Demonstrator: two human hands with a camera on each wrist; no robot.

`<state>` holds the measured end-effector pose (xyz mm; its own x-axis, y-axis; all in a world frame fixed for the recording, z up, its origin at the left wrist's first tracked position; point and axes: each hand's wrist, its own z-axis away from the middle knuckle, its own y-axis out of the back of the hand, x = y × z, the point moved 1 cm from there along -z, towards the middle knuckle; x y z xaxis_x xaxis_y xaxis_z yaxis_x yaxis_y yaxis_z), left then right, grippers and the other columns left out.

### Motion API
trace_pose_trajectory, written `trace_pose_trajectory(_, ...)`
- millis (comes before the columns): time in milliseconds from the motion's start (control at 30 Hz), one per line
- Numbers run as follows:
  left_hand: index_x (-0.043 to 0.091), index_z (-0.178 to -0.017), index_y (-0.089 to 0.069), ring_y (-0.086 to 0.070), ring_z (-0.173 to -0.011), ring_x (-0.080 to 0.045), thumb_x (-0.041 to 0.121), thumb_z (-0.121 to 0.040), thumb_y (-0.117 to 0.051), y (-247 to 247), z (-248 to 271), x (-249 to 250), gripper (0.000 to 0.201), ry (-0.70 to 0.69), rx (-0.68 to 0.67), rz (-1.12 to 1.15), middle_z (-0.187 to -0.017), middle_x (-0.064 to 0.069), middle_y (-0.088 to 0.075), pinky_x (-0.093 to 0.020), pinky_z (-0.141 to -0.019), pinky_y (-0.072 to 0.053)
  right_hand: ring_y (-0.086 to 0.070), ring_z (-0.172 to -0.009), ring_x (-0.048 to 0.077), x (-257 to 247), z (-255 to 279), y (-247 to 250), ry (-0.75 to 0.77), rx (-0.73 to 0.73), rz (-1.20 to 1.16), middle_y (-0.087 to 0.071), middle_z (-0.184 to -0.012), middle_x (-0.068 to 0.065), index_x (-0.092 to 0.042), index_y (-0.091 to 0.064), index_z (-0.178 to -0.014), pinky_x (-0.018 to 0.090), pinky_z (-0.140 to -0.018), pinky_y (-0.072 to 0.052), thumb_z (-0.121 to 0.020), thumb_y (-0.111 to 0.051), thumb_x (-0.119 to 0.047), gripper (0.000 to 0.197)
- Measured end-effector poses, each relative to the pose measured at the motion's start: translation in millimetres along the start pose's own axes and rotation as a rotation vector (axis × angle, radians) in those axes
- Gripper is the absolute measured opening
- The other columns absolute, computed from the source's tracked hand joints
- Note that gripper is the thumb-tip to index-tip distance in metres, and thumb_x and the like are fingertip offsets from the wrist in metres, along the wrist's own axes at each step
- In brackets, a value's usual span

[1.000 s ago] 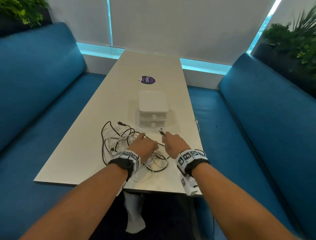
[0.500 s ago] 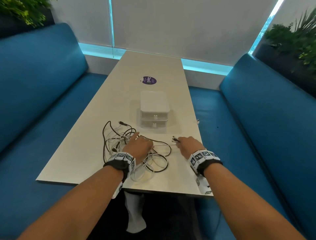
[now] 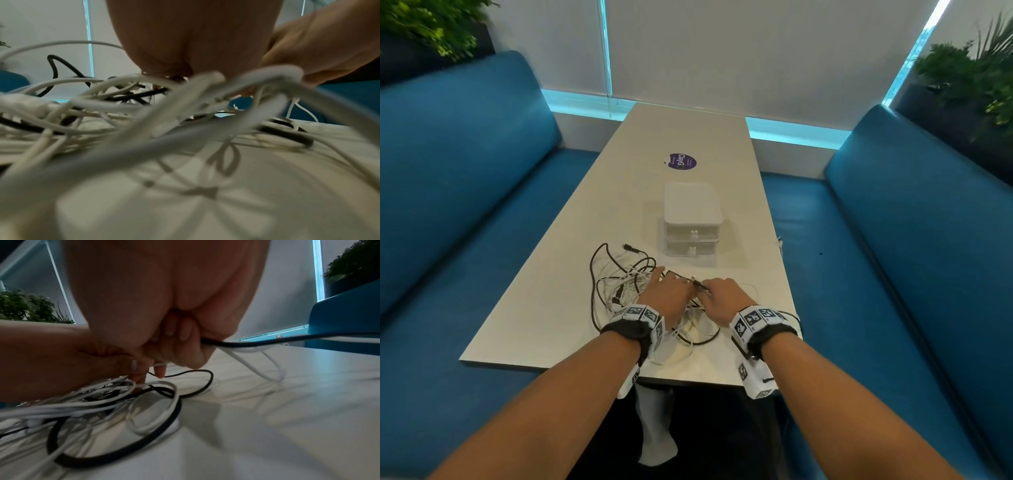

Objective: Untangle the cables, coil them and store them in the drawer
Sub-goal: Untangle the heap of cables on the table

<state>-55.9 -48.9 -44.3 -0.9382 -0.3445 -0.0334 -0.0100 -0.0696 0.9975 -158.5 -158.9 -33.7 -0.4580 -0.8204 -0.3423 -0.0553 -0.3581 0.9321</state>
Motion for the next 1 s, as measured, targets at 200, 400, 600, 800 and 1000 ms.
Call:
trace_pose_trajectory(200,0.024,-0.111,-0.058,-0.053,-0.118,-0.022,0.032,-0.105,-0.036,-7,3,-7,0.024,0.009,0.023,0.046,-0.111,0.004,-0.066,-0.049,-0.12,-0.012,-0.062,-0.096,0.031,13,-4,6,-0.076,-0.081,0.005,-0.068,-0.101,0.011,-0.016,-0.064,-0.106,0.032,-0.073,-0.042,-0.099,-0.048,-0.027,0.02)
trace_pose_trajectory(400,0.029,-0.114,-0.064,-0.051,-0.119,-0.019,0.039,-0.106,-0.029,-16,4,-15,0.038,0.019,0.062,0.036,-0.114,0.008,-0.063,-0.047,-0.119,-0.014,-0.061,-0.084,0.029,69,10,33,-0.301,-0.039,0.2,-0.065,-0.101,0.009,-0.018,-0.062,-0.107,0.034,-0.071,-0.049,-0.1,-0.044,-0.024,0.021)
trace_pose_trajectory(600,0.029,-0.118,-0.062,-0.048,-0.122,-0.022,0.032,-0.104,-0.039,-16,2,-9,0.027,0.028,0.035,-0.003,-0.118,0.006,-0.061,-0.049,-0.119,-0.012,-0.062,-0.09,0.032,43,13,21,-0.253,0.133,0.032,-0.065,-0.102,0.014,-0.017,-0.048,-0.127,0.037,-0.074,-0.05,-0.102,-0.039,-0.028,0.028)
trace_pose_trajectory(800,0.026,-0.117,-0.062,-0.049,-0.121,-0.025,0.027,-0.101,-0.045,-14,3,-5,0.024,0.001,0.037,-0.062,-0.116,0.003,-0.062,-0.05,-0.117,-0.014,-0.062,-0.084,0.035,5,2,-1,0.026,0.088,-0.056,-0.066,-0.096,0.019,-0.041,-0.026,-0.149,0.039,-0.077,-0.051,-0.101,-0.04,-0.033,0.051)
trace_pose_trajectory(1000,0.025,-0.119,-0.063,-0.047,-0.123,-0.025,0.03,-0.103,-0.042,-15,3,-6,0.027,0.0,0.036,-0.048,-0.117,0.001,-0.06,-0.051,-0.118,-0.013,-0.059,-0.07,0.028,0,1,-6,0.116,0.116,-0.109,-0.07,-0.092,0.016,-0.05,-0.018,-0.15,0.04,-0.071,-0.053,-0.099,-0.037,-0.029,0.058)
